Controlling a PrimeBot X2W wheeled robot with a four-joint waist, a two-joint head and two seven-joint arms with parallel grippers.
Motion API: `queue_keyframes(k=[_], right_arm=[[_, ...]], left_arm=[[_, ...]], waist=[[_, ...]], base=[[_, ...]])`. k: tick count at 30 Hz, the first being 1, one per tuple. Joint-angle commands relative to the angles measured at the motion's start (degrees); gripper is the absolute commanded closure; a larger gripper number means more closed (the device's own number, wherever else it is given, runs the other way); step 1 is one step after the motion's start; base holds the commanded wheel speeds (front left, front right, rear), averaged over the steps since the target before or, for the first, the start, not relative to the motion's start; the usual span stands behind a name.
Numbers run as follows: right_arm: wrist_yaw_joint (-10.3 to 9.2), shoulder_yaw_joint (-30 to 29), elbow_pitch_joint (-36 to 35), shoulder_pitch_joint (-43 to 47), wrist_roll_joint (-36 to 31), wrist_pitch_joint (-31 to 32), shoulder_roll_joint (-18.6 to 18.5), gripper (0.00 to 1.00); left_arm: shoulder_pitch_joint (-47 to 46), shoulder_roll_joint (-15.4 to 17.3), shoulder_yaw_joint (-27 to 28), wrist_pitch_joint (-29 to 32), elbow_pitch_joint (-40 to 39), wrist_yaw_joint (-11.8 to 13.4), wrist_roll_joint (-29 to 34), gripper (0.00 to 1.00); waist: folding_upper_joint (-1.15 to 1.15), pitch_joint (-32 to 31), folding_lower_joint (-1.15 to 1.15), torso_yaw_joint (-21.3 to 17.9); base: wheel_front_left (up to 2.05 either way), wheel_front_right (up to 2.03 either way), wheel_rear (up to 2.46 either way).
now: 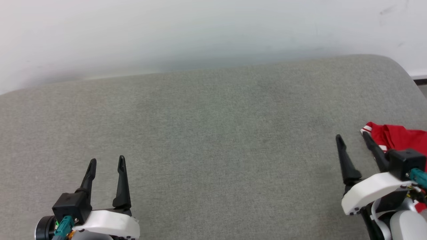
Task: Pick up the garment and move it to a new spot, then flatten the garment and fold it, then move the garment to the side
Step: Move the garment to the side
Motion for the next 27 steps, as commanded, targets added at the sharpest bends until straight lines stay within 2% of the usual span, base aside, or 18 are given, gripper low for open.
queue_keyframes(k=[1, 6, 15, 27], right_arm=[[-0.04, 0.99, -1.87, 1.77, 0.34, 0.01, 0.66, 0.0], [-0.04, 1.68, -6.98, 5.31, -0.2, 1.26, 1.23, 0.0], [-0.04, 1.6, -13.92, 11.19, -0.37, 2.73, 3.15, 0.0], [-0.04, 1.44, -16.05, 12.6, -0.49, 3.74, 4.05, 0.0]], left_arm=[[0.81, 0.7, 0.05, -0.13, 0.35, 0.21, 0.61, 0.0], [1.62, 2.23, -1.36, 1.05, 0.95, 0.07, 2.04, 0.0], [4.08, 1.99, -2.13, 2.2, 0.85, 2.03, 2.7, 0.0], [4.07, 2.31, -1.83, 1.99, 0.46, 2.59, 2.23, 0.0]], waist=[[0.0, -1.4, 0.01, 1.31], [0.0, -2.98, 0.01, 1.75], [0.0, -5.22, 0.01, 1.4], [0.0, -5.59, 0.01, 1.62]], base=[[0.0, 0.0, 0.0], [0.0, 0.0, 0.0], [0.0, 0.0, 0.0], [0.0, 0.0, 0.0]])
